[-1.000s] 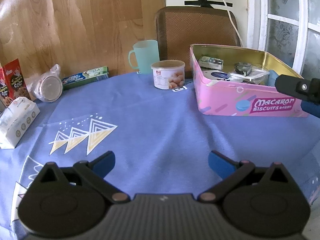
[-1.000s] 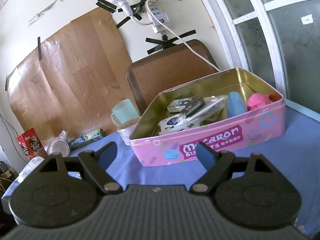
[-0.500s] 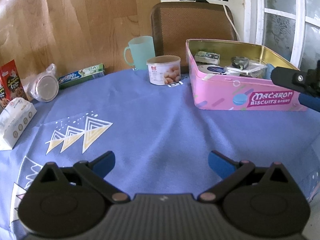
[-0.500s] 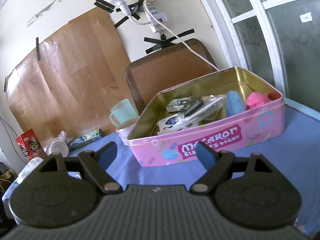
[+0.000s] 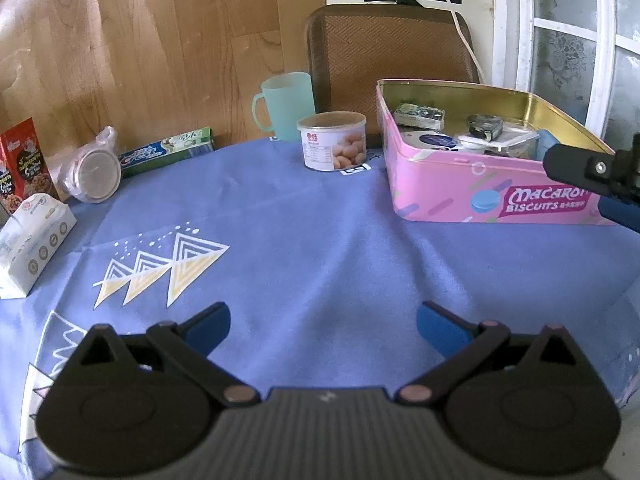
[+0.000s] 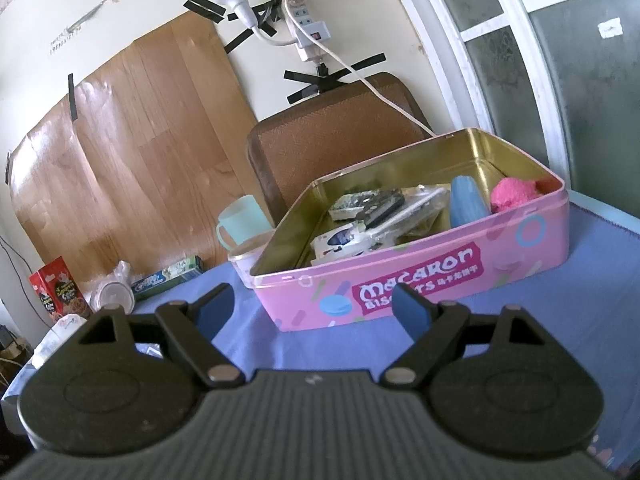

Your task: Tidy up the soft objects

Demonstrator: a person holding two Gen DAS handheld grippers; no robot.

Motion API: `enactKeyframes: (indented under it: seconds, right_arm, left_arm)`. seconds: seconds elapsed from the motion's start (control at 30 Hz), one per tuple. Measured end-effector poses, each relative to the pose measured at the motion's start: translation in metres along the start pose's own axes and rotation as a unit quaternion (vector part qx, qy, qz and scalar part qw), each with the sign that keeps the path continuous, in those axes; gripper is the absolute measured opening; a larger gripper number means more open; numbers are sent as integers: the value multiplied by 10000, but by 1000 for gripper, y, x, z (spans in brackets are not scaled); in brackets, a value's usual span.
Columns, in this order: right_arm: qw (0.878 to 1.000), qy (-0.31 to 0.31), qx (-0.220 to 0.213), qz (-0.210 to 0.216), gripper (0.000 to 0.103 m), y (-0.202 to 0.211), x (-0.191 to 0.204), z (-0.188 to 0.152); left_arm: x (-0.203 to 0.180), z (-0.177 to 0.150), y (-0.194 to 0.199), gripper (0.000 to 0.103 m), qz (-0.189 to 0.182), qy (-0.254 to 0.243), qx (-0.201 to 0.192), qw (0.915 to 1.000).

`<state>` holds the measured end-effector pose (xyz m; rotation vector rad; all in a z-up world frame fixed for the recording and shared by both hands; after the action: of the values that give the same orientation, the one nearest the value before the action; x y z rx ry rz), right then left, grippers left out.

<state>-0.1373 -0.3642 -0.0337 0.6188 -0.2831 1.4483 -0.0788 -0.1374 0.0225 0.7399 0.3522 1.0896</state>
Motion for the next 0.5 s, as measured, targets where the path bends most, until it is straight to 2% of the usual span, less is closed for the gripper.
enactKeyframes:
  seconds: [0.13, 0.5]
  right_arm:
    - [10000, -1, 5, 1, 88, 0, 0, 0]
    - [10000, -9, 20, -3, 88, -1, -1, -2]
  left_arm:
    - [0, 0, 0, 103, 123, -14, -37, 9999]
    - [5, 0, -3, 103, 94, 125, 40, 9999]
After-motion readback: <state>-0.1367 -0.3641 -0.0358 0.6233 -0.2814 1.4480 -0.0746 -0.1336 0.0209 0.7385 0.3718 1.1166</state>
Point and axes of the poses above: each gripper's, at about its wrist camera, not at the fingertips, and y roughly against the way its jaws point, x to its left, z to its top, the point moved 1 cm from there along -y, roughly the way its jaws point, and after that the axes turned 3 degrees about x, right-handed, at the moved point
